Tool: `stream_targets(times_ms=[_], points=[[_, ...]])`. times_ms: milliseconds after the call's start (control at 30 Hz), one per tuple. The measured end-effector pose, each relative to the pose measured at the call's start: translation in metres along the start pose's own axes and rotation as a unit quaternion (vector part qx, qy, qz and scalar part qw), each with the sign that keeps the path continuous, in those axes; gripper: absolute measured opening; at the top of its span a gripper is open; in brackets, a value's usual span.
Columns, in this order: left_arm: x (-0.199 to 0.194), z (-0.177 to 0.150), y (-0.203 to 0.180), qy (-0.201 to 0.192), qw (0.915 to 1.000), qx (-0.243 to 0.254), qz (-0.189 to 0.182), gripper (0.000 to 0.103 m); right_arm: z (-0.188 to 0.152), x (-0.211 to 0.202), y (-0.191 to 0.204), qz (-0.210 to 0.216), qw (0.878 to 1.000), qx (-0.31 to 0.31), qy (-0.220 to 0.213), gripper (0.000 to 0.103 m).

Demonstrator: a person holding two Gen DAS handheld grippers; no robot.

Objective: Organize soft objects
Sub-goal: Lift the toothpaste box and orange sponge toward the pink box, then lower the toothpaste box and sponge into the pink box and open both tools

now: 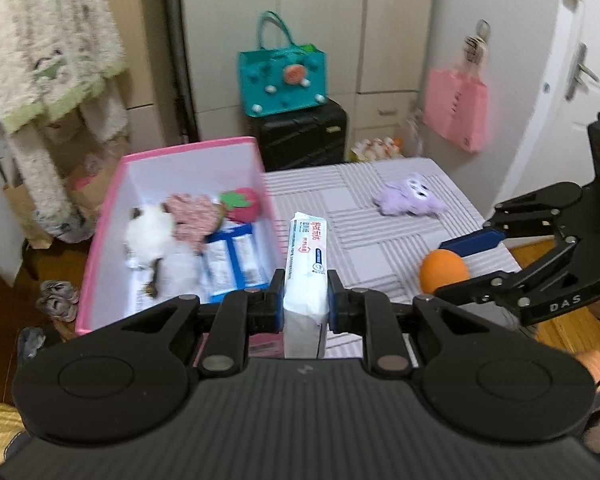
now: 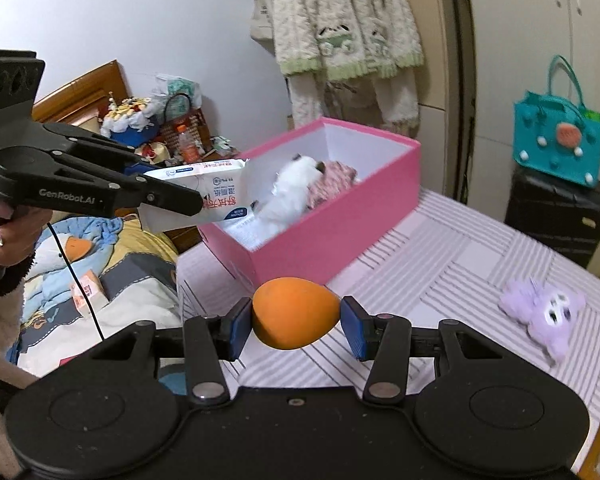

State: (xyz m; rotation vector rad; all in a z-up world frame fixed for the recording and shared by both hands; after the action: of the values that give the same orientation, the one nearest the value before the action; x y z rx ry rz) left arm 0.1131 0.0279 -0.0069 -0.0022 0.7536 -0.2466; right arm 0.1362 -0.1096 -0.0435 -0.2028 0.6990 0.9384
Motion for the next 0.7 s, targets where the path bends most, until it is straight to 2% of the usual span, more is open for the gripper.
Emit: stream_targets(times_ms=[167, 300, 500, 700], points=[[-0.007, 0.006, 0.034, -0.011, 0.9994, -0.029, 0.019, 0.018, 0.024, 0.013, 0.009, 0.004, 1.0, -0.019, -0.005, 0.053], [-0.005, 0.012, 0.055, -0.012, 0.9987, -0.032, 0.038, 0.018, 0.045, 0.024, 0.018, 0.003, 0.999, -0.049, -0.014, 0.053], [0.02, 0.02, 0.083, 0.012, 0.9979, -0.028, 0.058, 0.018, 0.074, 0.044, 0.022, -0.002, 0.996, -0.079, -0.031, 0.053], [0.053, 0.018, 0.114, 0.036, 0.9944, -0.022, 0.096, 0.018, 0.093, 0.08, 0.014, -0.001, 0.996, -0.089, -0.021, 0.053]])
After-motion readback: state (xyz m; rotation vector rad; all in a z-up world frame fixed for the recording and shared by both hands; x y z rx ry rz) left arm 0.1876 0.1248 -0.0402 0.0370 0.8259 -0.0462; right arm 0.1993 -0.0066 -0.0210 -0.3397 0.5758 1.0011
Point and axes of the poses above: each gripper's, at about its wrist camera, not at the fingertips, and x roughly the way its jaws point, y to its left, z to its top, the point moved 9 cm from there along x, roughly the way its jaws point, and after that the axes turned 5 degrees about -x, right-handed, at the moved point
